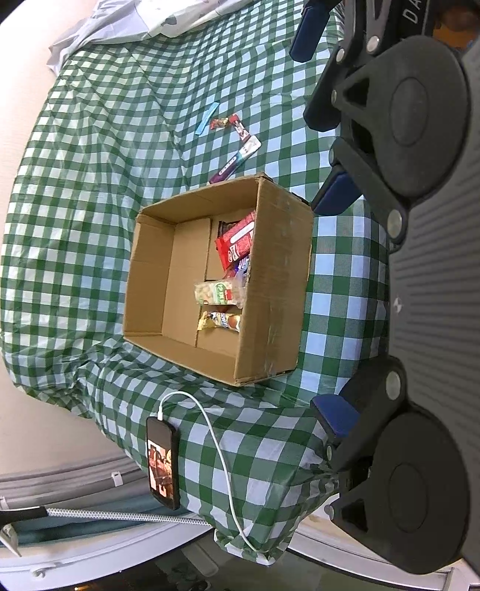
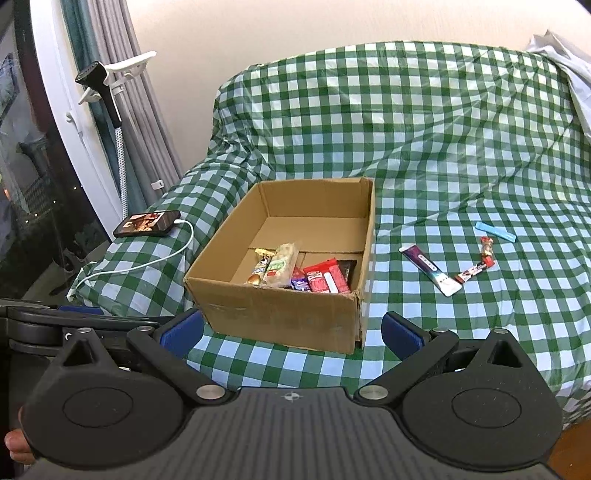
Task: Organize snacks
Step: 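Lift both tools away from the box, then move both tools toward the remaining snacks beside the box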
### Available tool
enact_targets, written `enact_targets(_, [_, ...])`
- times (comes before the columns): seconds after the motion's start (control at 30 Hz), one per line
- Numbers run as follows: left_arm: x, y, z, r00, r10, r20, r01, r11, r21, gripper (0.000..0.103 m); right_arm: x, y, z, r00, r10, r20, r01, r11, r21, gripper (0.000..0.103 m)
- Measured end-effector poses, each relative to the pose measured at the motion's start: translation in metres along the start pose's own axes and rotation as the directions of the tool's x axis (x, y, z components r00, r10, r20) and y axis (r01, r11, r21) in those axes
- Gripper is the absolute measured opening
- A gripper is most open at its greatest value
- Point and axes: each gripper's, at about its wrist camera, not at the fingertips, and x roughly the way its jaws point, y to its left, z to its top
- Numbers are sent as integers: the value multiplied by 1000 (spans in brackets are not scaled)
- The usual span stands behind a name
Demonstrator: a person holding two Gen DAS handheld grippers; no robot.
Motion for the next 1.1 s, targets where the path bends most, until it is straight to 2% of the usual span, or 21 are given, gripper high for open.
enact_targets(0.37, [27, -33, 26, 997, 11, -70, -7, 999, 54, 103, 13, -29, 3, 1000, -25, 2, 25, 997, 71, 102])
enact_targets(0.53, [44, -68, 49, 996, -17, -92, 25, 996, 87, 103, 14, -68, 4, 995, -94, 20, 90, 986, 142, 102])
enact_targets(0.7, [67, -118, 75, 992, -58, -115, 71, 991, 112, 103, 19, -124, 4, 980, -198, 12, 189, 950, 248, 102])
enact_targets(0.87, [110, -187, 109, 978, -110, -177, 141, 975, 173, 103, 35, -175, -1, 962, -271, -22, 264, 910, 320, 102])
enact_targets(1.0, [163, -233, 134, 974, -89, -210, 133, 970, 205, 103, 61, -214, -2, 948, -313, -63, 314, 882, 351, 102])
enact_targets(1.1, [219, -264, 154, 959, -68, -275, 126, 972, 200, 103, 86, -244, 1, 937, -333, -102, 346, 856, 384, 102])
